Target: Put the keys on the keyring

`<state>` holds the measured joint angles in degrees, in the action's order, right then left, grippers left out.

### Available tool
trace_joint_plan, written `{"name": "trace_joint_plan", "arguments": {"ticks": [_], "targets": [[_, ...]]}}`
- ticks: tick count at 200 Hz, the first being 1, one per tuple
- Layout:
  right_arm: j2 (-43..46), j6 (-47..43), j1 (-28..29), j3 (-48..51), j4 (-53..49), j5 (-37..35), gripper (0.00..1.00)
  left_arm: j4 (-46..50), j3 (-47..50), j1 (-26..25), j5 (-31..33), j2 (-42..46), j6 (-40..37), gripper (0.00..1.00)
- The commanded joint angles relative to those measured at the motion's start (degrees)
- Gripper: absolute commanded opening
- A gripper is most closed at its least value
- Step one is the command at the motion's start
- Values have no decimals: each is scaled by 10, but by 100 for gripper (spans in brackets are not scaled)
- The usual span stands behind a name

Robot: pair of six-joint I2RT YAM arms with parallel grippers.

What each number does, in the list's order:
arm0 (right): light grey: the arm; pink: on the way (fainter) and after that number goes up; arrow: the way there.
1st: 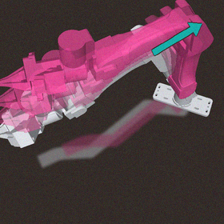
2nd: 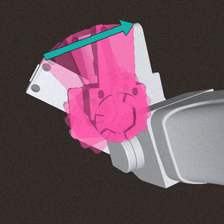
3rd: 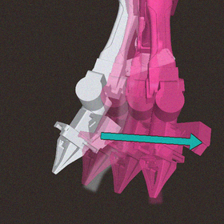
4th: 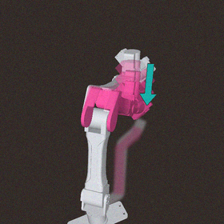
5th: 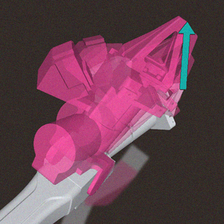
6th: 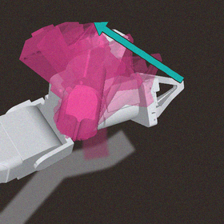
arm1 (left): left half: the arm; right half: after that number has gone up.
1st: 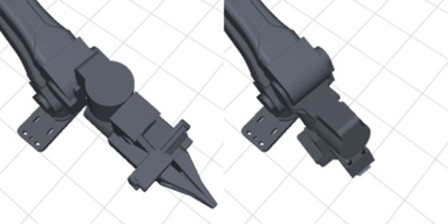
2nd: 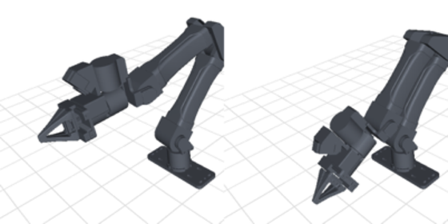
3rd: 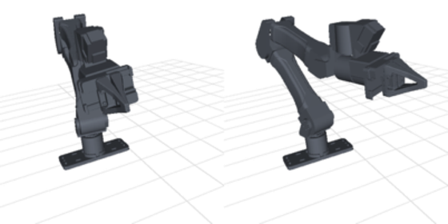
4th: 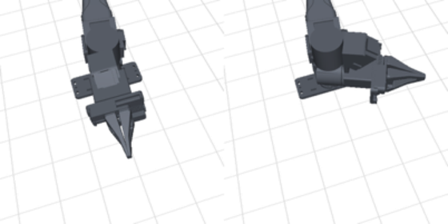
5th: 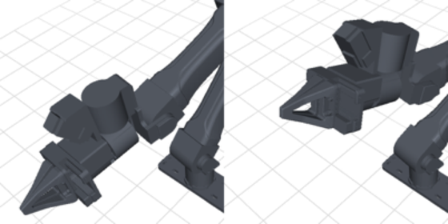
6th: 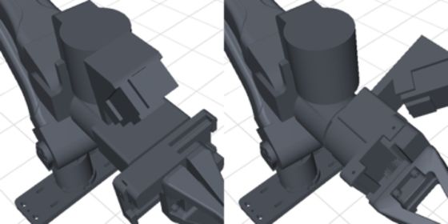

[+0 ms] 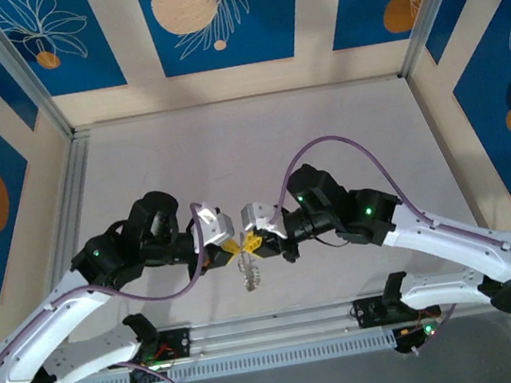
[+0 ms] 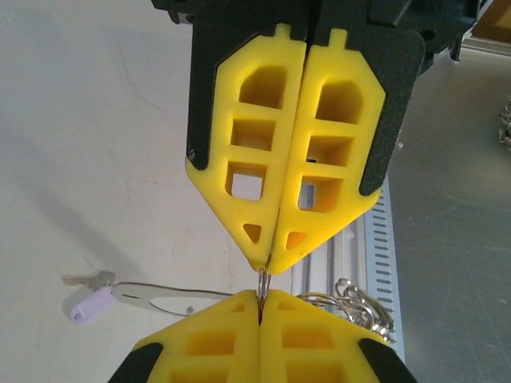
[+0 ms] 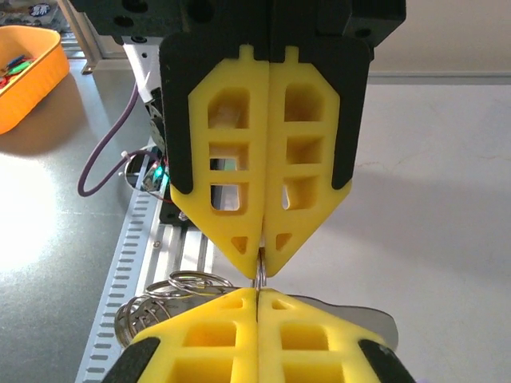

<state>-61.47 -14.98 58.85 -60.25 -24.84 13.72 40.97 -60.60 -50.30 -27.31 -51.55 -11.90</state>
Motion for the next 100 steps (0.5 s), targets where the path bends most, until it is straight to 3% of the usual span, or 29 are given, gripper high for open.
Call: {"name": "trace_joint_plan", "arguments": {"ticks": [1, 21, 33, 45, 80, 100], "targets": [[27, 0, 5, 15, 72, 17, 20, -45, 19, 9, 25, 18, 28, 0], [29, 25, -5, 28, 84, 3, 31, -77, 32, 11, 30, 35, 46, 0], [34, 44, -15, 44, 96, 1, 46, -94, 39, 11, 30, 43, 56, 0], [44, 59, -19, 59, 111, 4, 52, -108, 45, 11, 31, 49, 62, 0], [83, 105, -48, 106, 152, -10, 54, -137, 61, 11, 32, 62, 77, 0], [98, 144, -83, 136, 178, 31, 52, -159, 70, 12, 28, 72, 89, 0]]}}
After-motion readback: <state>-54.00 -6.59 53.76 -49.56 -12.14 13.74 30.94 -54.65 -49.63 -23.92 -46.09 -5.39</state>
